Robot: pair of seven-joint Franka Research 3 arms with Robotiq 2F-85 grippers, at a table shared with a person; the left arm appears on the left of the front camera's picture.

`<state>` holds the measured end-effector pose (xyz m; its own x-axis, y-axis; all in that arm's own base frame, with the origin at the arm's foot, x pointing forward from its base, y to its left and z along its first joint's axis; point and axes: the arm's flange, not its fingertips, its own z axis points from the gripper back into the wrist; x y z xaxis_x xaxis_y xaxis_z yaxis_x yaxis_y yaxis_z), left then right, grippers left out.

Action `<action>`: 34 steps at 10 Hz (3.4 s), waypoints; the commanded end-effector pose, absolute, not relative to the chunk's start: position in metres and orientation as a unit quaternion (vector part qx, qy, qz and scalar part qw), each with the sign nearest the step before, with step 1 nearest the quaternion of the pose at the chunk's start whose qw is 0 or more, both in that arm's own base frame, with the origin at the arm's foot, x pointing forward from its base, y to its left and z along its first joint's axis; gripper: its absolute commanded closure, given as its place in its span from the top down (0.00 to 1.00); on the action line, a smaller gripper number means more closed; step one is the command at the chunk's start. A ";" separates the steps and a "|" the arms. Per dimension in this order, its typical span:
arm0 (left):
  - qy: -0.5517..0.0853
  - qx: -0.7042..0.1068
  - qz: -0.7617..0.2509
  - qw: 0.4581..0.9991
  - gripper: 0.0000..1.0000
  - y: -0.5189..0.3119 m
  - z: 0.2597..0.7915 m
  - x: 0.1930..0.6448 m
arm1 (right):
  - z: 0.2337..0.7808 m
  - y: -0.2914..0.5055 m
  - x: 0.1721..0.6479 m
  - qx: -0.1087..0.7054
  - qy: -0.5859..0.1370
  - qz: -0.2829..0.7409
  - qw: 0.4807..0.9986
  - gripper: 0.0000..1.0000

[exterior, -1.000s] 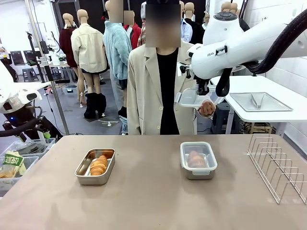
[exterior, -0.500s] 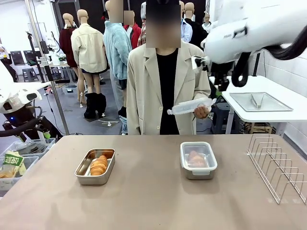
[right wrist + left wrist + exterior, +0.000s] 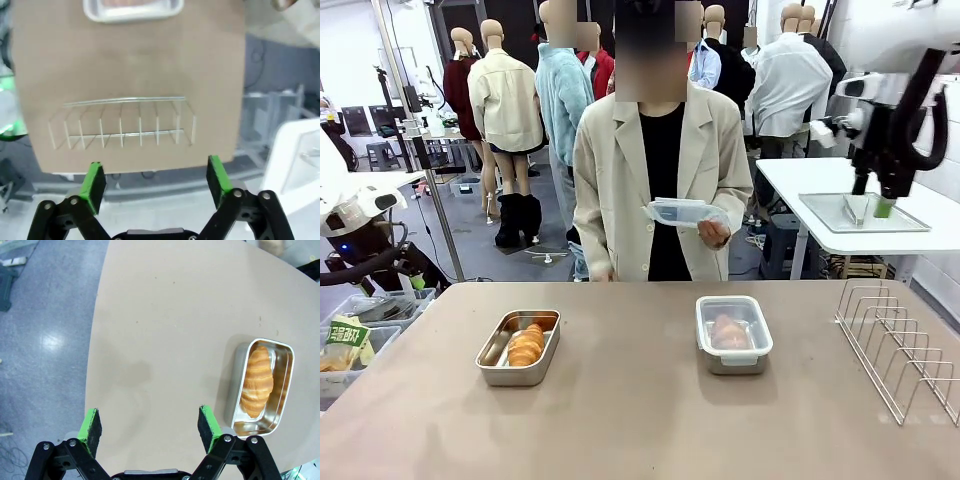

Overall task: Place the bread in airtight containers.
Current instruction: Release when the human grabs the Airtight Container lid.

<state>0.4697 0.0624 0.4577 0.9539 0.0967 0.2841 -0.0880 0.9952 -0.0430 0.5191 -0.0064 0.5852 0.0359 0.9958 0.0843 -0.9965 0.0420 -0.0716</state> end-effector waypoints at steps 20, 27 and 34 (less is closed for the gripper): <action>-0.144 -0.011 0.044 0.989 1.00 0.064 0.459 0.468 | 0.554 -0.045 0.528 0.087 -0.070 0.681 0.724 1.00; -0.144 -0.011 0.044 0.989 1.00 0.064 0.459 0.468 | 0.554 -0.045 0.528 0.087 -0.070 0.681 0.724 1.00; -0.144 -0.011 0.044 0.989 1.00 0.064 0.459 0.468 | 0.554 -0.045 0.528 0.087 -0.070 0.681 0.724 1.00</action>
<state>0.4697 0.0622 0.4577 0.9540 0.0962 0.2841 -0.0876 0.9952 -0.0429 0.5295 -0.0444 0.5545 0.0735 0.9713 0.2262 -0.9972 0.0690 0.0276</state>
